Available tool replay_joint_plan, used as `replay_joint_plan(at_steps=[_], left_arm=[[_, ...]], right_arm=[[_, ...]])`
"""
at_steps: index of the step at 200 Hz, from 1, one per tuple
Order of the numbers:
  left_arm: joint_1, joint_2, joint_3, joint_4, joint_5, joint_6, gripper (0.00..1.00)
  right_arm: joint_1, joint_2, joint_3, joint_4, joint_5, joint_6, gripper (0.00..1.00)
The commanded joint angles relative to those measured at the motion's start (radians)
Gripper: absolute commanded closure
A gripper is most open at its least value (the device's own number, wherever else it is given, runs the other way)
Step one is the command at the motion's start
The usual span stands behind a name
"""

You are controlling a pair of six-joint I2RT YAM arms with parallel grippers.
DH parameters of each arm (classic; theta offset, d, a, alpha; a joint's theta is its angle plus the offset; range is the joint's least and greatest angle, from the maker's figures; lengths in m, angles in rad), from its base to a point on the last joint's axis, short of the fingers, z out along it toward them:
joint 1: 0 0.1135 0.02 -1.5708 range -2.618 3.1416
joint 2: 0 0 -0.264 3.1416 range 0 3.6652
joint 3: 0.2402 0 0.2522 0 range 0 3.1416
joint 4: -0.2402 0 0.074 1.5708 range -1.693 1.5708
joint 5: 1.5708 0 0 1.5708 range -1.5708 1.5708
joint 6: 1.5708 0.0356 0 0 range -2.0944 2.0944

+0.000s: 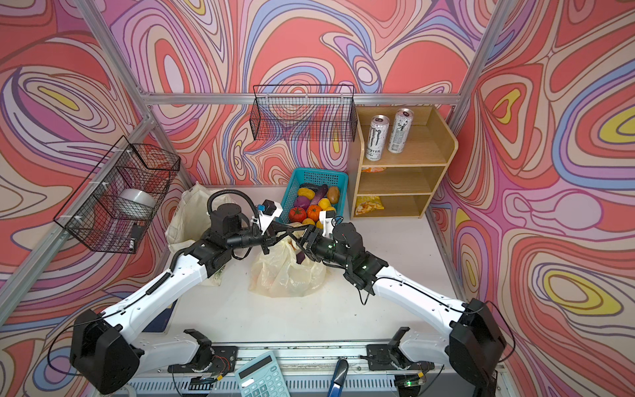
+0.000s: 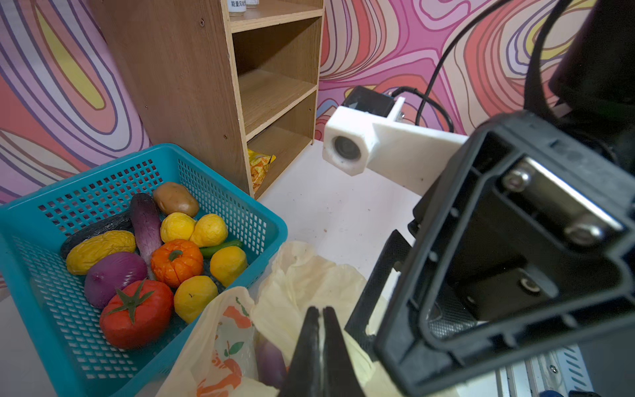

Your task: Place the mixed food into the grocery bags and tie them

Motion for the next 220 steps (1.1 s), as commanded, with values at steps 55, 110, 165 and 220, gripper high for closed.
replay_joint_plan(at_steps=[55,110,165,220], left_arm=[[-0.008,-0.022,-0.029,0.031,0.045,0.026,1.00],[-0.008,-0.025,-0.043,0.016,0.104,0.024,1.00],[-0.025,-0.001,-0.025,-0.035,0.166,0.028,1.00],[-0.034,-0.011,-0.052,0.005,0.103,0.004,0.90]], right_arm=[[-0.002,0.110,-0.020,0.289,-0.022,0.152,0.29],[-0.005,0.157,-0.010,0.395,0.011,0.169,0.33],[-0.020,0.222,-0.033,0.554,-0.003,0.203,0.81],[-0.047,0.226,-0.056,0.554,-0.054,0.133,1.00]])
